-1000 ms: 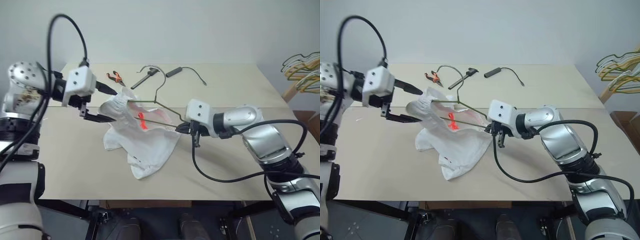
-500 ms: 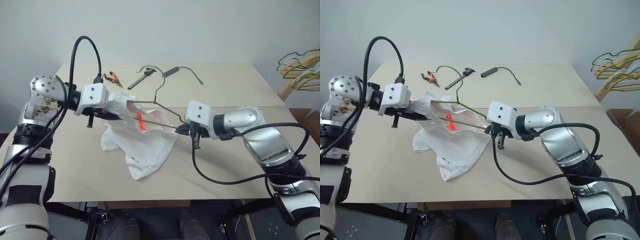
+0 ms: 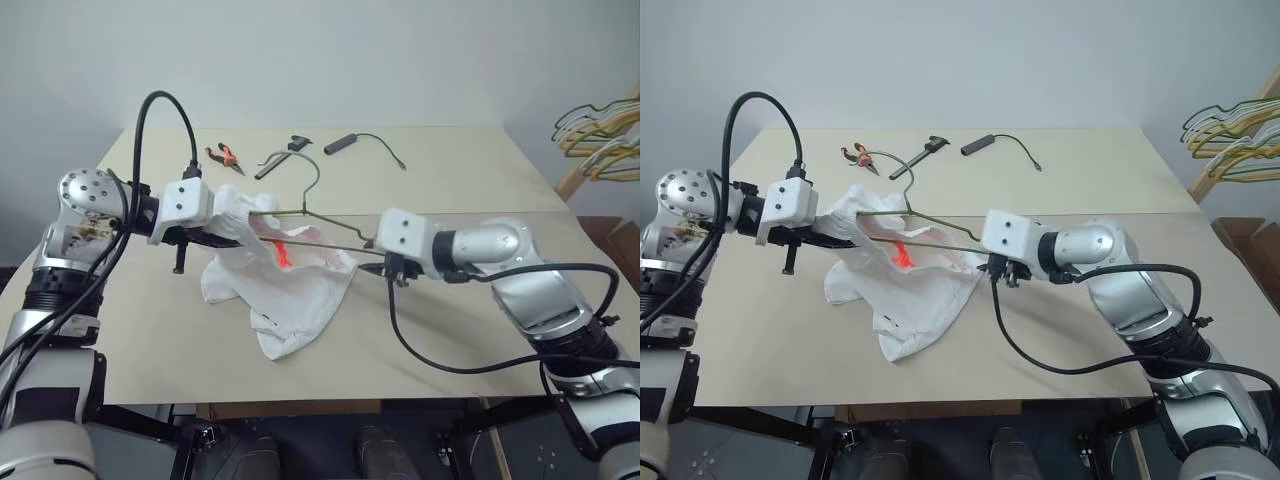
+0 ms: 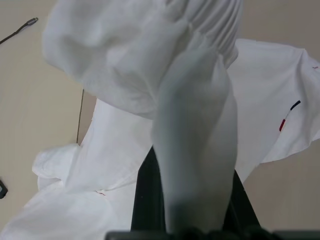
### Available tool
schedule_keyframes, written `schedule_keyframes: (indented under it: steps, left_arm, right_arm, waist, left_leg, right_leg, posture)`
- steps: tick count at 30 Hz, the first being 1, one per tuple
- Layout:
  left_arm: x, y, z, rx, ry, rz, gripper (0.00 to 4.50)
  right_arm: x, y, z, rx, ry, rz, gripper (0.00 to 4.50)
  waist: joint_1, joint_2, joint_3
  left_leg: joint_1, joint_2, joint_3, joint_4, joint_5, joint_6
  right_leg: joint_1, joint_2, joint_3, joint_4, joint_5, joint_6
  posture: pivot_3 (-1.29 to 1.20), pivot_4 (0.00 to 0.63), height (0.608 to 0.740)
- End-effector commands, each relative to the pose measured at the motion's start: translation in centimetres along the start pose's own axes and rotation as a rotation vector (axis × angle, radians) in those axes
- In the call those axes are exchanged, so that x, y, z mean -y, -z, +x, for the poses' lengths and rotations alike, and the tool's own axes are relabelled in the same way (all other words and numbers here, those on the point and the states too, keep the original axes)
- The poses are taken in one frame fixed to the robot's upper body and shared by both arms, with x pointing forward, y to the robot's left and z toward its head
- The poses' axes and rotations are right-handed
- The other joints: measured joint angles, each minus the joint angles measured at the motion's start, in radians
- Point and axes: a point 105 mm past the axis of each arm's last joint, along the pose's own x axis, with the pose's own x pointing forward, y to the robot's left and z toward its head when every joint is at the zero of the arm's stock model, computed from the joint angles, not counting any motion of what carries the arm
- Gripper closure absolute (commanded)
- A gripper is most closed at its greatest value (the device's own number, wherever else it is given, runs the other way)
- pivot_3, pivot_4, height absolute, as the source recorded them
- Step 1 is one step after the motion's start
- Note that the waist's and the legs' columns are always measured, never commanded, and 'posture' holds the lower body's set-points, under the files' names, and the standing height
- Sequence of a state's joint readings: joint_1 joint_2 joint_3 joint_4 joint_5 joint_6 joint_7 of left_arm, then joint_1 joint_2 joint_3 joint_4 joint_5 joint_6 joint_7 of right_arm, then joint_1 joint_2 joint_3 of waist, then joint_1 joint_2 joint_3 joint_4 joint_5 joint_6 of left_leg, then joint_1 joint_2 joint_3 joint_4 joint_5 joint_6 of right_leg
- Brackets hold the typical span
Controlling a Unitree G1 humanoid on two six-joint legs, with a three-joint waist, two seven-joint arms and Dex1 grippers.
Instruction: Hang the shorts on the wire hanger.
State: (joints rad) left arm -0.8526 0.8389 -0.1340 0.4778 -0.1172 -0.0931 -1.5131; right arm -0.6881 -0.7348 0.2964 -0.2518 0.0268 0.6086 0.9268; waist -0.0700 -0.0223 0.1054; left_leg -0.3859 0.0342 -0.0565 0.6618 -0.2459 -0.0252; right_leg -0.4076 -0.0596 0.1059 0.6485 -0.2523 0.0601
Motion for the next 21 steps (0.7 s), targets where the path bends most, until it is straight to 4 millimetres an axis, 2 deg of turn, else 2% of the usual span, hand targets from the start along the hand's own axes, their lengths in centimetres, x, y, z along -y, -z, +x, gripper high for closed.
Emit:
schedule_keyframes:
  steps: [1,4,7,9,12,14,17,21]
  left_arm:
    - [-0.8,-0.9,-1.4,0.018,-0.072,0.017,4.50]
    - [-1.1,-0.8,-1.5,0.025,-0.105,-0.003,4.50]
    - [-1.3,-0.8,-1.5,0.034,-0.130,-0.020,4.50]
    - [-1.5,-0.8,-1.6,0.044,-0.145,-0.034,4.50]
    - [-1.7,-0.9,-1.7,0.051,-0.160,-0.043,4.50]
    - [-1.8,-0.9,-1.7,0.050,-0.169,-0.046,4.50]
    - [-2.0,-0.9,-1.8,0.049,-0.180,-0.052,4.50]
    - [-2.0,-0.9,-2.0,0.051,-0.186,-0.061,4.50]
  right_arm:
    - [3.6,1.0,-2.7,-0.013,0.190,0.061,1.09]
    - [5.2,2.8,-4.9,-0.024,0.306,0.154,0.15]
    - [5.9,4.9,-6.5,-0.020,0.381,0.240,0.04]
    - [4.6,6.9,-6.6,0.009,0.376,0.338,0.04]
    - [0.1,8.9,-4.0,0.017,0.253,0.404,0.04]
    - [-2.3,8.8,-1.7,0.054,0.201,0.452,0.04]
    - [-3.8,6.5,1.3,0.167,0.160,0.522,0.04]
    - [-4.9,3.4,4.8,0.270,0.112,0.572,0.04]
  waist:
    - [0.000,0.000,0.000]
    - [0.001,0.000,0.000]
    - [0.001,0.000,0.000]
    - [0.001,-0.001,-0.001]
    - [0.000,-0.003,-0.002]
    - [-0.012,-0.003,-0.002]
    - [-0.034,-0.003,-0.002]
    - [-0.038,-0.003,-0.002]
  left_leg:
    - [0.000,0.000,0.000,0.000,0.000,0.000]
    - [0.000,0.000,0.000,0.000,0.000,0.000]
    - [0.000,0.000,0.000,0.000,0.000,0.000]
    - [0.000,0.000,0.000,0.000,0.000,0.000]
    - [0.002,0.000,0.000,0.000,0.000,0.000]
    - [0.003,0.000,0.000,0.000,0.000,0.000]
    - [0.004,0.000,0.001,0.000,0.000,0.000]
    - [0.007,0.000,0.000,0.000,0.001,0.000]
  right_leg:
    - [0.000,0.000,0.000,0.000,0.000,0.000]
    - [0.000,0.000,0.000,0.000,0.000,0.000]
    - [0.001,0.000,0.000,-0.001,0.000,0.000]
    - [0.001,0.000,0.000,0.000,0.000,0.000]
    - [0.003,0.000,0.000,-0.001,0.000,0.000]
    - [0.003,0.000,0.001,0.000,0.000,0.000]
    - [0.003,0.000,0.002,0.003,0.000,0.000]
    - [0.003,0.001,0.003,0.007,0.000,0.000]
  posture:
    - [-0.01,0.049,0.740]
    - [-0.01,0.050,0.740]
    - [-0.01,0.050,0.740]
    - [-0.01,0.046,0.740]
    - [-0.01,0.042,0.740]
    - [-0.01,0.041,0.740]
    - [0.00,0.042,0.740]
    - [0.01,0.042,0.740]
